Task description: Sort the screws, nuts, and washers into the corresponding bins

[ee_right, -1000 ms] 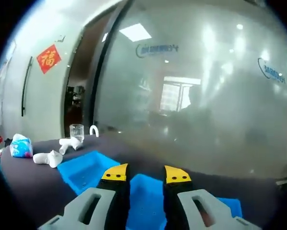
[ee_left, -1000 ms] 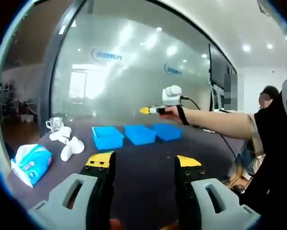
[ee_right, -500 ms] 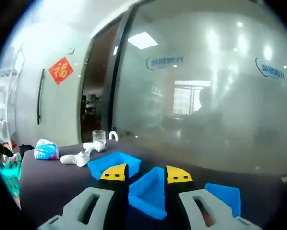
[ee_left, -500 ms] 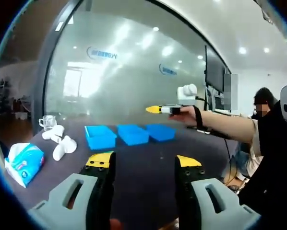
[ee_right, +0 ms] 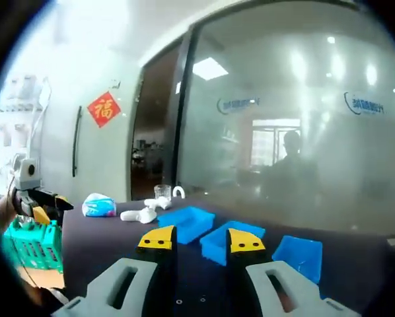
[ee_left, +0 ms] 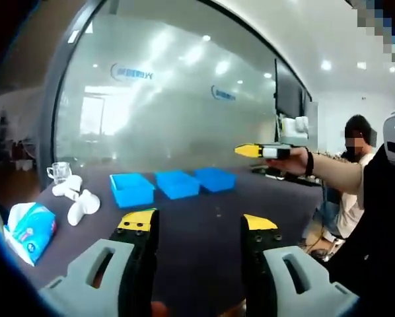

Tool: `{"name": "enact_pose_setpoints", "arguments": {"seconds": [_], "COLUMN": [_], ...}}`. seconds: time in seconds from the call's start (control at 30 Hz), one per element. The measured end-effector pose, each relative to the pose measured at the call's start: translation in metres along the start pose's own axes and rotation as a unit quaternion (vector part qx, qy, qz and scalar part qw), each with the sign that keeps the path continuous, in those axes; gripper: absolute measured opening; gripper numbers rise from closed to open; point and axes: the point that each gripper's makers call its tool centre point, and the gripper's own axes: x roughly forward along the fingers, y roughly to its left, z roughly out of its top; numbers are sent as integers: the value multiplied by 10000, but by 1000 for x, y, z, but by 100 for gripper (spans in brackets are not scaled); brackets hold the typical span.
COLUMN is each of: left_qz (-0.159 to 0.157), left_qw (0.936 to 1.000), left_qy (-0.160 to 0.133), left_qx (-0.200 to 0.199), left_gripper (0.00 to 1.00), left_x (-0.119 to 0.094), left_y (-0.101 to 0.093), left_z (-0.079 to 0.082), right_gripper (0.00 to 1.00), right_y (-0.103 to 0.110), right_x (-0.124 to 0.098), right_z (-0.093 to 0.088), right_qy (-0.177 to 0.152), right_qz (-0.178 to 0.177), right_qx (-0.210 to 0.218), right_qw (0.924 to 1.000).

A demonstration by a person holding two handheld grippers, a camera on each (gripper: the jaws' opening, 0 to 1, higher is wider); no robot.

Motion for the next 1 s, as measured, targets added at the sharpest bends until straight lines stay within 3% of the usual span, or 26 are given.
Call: {"name": "enact_pose_setpoints", "arguments": {"seconds": [0.2, 0.4, 0.7, 1.0], "left_qz": [-343, -659, -721, -692], "left_qw": [9993, 9970, 9963, 9965], "left_qy": [115, 325, 372, 388], "left_qx": [97, 234, 292, 274], "left_gripper": [49, 49, 49, 49], "left_x": [2, 5, 8, 9], "left_y": [-13, -29, -33, -33], "left_z": [-2, -10, -10, -11], "right_gripper": [25, 26, 26, 25], "right_y": [5, 10, 19, 20], "right_x": [-37, -68, -103, -118], "right_z": [-6, -24, -57, -63], "right_qy": [11, 241, 712, 967], "right_qz": [118, 353, 609, 725], "right_qx": [157, 98, 54, 13], "right_qw": [9998, 9990, 9956, 9927]}}
